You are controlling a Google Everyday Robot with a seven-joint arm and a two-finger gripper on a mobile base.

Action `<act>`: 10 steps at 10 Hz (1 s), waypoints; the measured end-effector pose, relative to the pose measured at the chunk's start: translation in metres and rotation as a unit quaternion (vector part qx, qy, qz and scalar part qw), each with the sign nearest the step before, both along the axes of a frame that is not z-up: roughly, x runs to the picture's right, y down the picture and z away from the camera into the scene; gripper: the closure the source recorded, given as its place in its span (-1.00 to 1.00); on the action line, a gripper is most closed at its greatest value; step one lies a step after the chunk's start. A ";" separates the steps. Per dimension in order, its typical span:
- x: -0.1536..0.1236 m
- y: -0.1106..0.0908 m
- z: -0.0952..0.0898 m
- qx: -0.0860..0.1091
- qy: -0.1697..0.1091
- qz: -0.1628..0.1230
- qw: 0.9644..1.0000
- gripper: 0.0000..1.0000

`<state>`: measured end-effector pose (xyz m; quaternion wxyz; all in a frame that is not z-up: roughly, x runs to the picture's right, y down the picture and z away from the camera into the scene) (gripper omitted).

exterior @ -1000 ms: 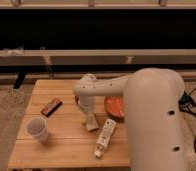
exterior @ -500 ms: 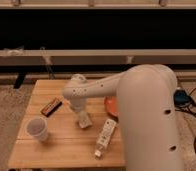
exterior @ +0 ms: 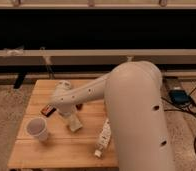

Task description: Wipe the white sponge on the table

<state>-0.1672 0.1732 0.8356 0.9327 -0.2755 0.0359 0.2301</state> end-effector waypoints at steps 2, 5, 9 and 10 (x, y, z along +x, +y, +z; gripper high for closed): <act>0.000 0.017 -0.009 -0.012 -0.002 -0.005 1.000 1.00; 0.036 0.032 -0.011 -0.030 0.025 0.018 0.999 1.00; 0.098 0.006 0.013 -0.021 0.079 0.092 0.992 1.00; 0.104 -0.003 0.018 -0.013 0.083 0.101 0.991 1.00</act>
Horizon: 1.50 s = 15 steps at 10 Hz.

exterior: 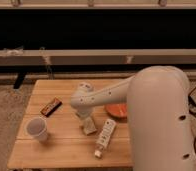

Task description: Wipe the white sponge on the table

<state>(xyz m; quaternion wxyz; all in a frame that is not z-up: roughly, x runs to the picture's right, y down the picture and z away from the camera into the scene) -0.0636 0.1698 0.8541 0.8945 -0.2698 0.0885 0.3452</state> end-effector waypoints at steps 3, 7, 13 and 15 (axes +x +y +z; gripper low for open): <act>-0.007 -0.020 0.009 0.021 -0.003 0.004 1.000 1.00; -0.056 -0.036 0.006 0.050 -0.047 -0.024 0.997 1.00; -0.138 0.008 -0.025 0.039 -0.122 -0.090 0.988 1.00; -0.135 0.019 -0.026 0.026 -0.125 -0.099 0.987 1.00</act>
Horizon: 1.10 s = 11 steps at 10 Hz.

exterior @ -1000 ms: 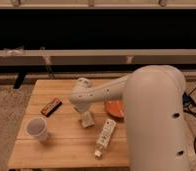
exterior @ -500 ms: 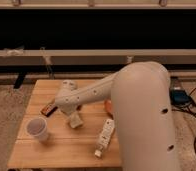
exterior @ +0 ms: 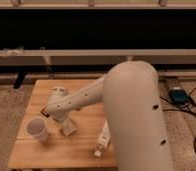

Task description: Wipe the white sponge on the table

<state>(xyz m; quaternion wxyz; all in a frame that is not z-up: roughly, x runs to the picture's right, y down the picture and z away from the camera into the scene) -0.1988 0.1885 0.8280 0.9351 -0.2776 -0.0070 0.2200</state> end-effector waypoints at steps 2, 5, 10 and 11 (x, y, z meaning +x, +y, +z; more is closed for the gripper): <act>0.025 0.011 -0.003 -0.017 0.014 0.003 1.000 1.00; 0.071 0.020 -0.004 -0.037 0.046 0.026 0.998 1.00; 0.120 -0.015 0.024 -0.028 0.094 0.086 0.991 1.00; 0.125 -0.025 0.030 -0.018 0.097 0.091 0.991 1.00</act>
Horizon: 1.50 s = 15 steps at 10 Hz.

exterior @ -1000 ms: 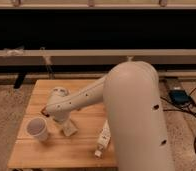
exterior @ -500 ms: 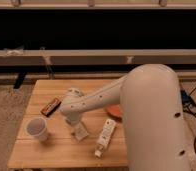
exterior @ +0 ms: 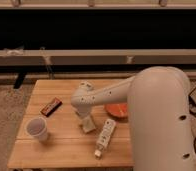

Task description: Wipe the white sponge on the table

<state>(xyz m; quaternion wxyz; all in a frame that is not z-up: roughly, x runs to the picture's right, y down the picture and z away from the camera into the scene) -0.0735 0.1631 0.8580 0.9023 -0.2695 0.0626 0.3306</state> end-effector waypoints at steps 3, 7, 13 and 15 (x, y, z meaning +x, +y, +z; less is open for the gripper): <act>-0.022 -0.017 0.006 0.025 -0.015 -0.014 0.999 1.00; -0.065 -0.020 0.003 0.040 -0.059 -0.053 0.996 1.00; -0.081 0.017 -0.022 0.008 -0.085 -0.080 0.993 1.00; -0.058 0.025 -0.024 -0.006 -0.070 -0.070 0.995 0.94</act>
